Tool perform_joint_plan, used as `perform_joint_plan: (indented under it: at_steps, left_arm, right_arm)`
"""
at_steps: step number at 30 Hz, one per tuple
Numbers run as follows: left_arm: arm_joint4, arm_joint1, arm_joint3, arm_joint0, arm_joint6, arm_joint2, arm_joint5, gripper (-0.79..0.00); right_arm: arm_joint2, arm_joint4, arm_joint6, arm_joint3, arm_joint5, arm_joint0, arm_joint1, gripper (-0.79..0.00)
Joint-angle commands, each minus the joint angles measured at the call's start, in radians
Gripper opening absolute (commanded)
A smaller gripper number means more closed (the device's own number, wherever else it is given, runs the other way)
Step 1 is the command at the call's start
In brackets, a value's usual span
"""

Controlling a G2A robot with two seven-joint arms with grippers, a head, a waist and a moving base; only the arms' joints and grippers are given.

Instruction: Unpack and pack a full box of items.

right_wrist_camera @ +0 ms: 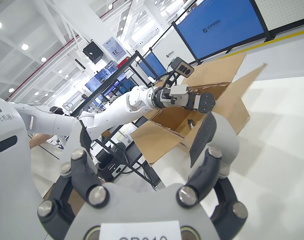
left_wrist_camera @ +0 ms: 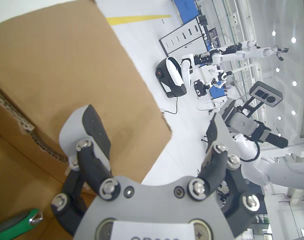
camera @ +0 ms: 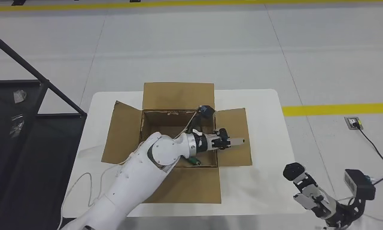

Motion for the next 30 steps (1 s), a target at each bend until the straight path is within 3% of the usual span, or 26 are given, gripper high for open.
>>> perform_joint_plan:
  at_steps: [1,5,9,13,16,19,24,30]
  left_arm:
    - [-0.012,-0.019,0.038,-0.020,0.001,0.027,0.004,0.000]
    - [-0.016,-0.048,0.092,-0.050,0.004,0.060,0.001,0.000]
    - [-0.017,-0.058,0.116,-0.060,0.007,0.055,-0.028,0.000]
    - [0.001,-0.039,0.081,-0.035,0.013,0.003,-0.069,0.000]
    - [0.039,-0.001,-0.009,0.017,0.015,-0.080,-0.082,0.000]
    - [0.084,0.052,-0.164,0.117,0.025,-0.214,-0.074,0.000]
    - [0.141,0.136,-0.497,0.379,0.007,-0.506,-0.031,0.000]
    - [0.120,0.188,-0.806,0.715,0.026,-0.829,-0.039,0.000]
  right_arm:
    - [0.011,0.003,-0.015,0.000,-0.006,-0.015,0.000,0.000]
    - [0.022,0.005,-0.034,-0.001,-0.014,-0.029,0.002,0.000]
    - [0.018,0.000,-0.039,-0.009,-0.002,-0.022,0.004,0.000]
    - [0.003,-0.022,-0.022,-0.029,0.028,0.009,0.009,0.000]
    - [-0.011,-0.056,-0.004,-0.061,0.077,0.047,0.012,0.000]
    - [-0.033,-0.108,0.016,-0.108,0.142,0.095,0.015,0.000]
    - [-0.127,-0.265,0.059,-0.217,0.284,0.211,0.017,0.000]
    - [-0.375,-0.478,0.141,-0.283,0.459,0.430,0.008,0.000]
